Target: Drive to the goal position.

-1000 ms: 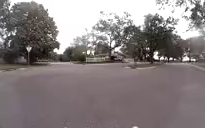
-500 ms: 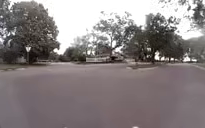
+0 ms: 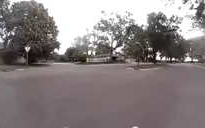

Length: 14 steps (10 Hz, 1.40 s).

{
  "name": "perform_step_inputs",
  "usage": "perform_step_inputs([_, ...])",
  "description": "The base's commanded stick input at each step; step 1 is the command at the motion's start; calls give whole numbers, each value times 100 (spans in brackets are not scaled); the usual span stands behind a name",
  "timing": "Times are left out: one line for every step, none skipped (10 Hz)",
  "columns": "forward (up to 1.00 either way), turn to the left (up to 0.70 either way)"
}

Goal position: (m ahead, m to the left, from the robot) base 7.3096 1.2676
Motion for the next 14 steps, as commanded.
perform_step_inputs([70, 0])
perform_step_inputs([70, 0])
perform_step_inputs([70, 0])
perform_step_inputs([70, 0])
perform_step_inputs([70, 0])
perform_step_inputs([70, 0])
perform_step_inputs([70, 0])
perform_step_inputs([70, 0])
perform_step_inputs([70, 0])
perform_step_inputs([70, 0])
perform_step_inputs([70, 0])
perform_step_inputs([70, 0])
perform_step_inputs([70, 0])
perform_step_inputs([70, 0])
